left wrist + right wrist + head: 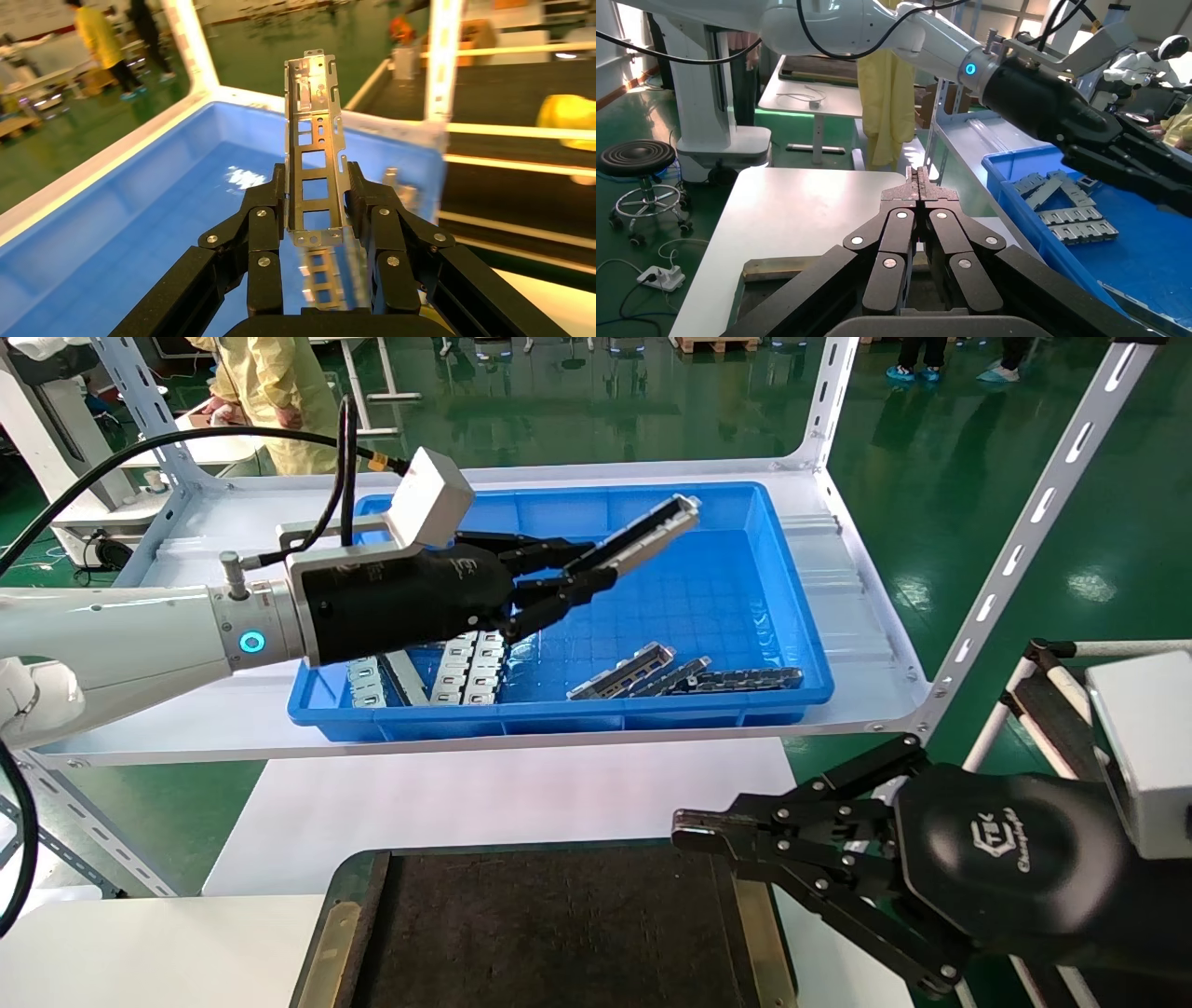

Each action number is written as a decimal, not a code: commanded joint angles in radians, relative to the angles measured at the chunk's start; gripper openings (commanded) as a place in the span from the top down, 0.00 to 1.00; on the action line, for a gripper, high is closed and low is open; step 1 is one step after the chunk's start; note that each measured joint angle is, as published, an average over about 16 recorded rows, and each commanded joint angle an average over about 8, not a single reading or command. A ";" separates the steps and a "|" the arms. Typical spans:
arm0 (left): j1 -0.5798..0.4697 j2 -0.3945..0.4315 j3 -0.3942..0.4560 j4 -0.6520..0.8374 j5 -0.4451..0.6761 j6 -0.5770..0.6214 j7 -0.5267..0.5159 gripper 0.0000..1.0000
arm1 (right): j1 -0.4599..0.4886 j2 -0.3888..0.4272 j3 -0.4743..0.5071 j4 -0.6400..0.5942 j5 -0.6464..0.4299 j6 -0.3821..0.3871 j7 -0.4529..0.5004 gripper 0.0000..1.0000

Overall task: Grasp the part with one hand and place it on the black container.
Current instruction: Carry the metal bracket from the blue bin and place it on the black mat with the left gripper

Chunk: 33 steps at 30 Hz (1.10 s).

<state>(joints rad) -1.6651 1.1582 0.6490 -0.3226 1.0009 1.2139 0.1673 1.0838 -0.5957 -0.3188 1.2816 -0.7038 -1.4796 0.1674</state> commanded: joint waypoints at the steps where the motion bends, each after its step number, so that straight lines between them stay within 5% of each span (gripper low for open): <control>1: 0.006 -0.010 0.002 -0.020 -0.001 0.034 -0.003 1.00 | 0.000 0.000 0.000 0.000 0.000 0.000 0.000 1.00; 14: 0.232 -0.164 -0.005 -0.388 -0.053 0.093 -0.117 1.00 | 0.000 0.000 -0.001 0.000 0.000 0.000 0.000 1.00; 24: 0.517 -0.293 -0.002 -0.770 -0.062 -0.104 -0.246 1.00 | 0.000 0.000 -0.001 0.000 0.001 0.000 0.000 1.00; 33: 0.723 -0.328 0.031 -0.957 -0.035 -0.299 -0.341 1.00 | 0.000 0.000 -0.001 0.000 0.001 0.000 -0.001 1.00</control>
<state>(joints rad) -0.9495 0.8418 0.6803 -1.2587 0.9730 0.9056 -0.1672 1.0840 -0.5952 -0.3200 1.2816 -0.7030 -1.4791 0.1668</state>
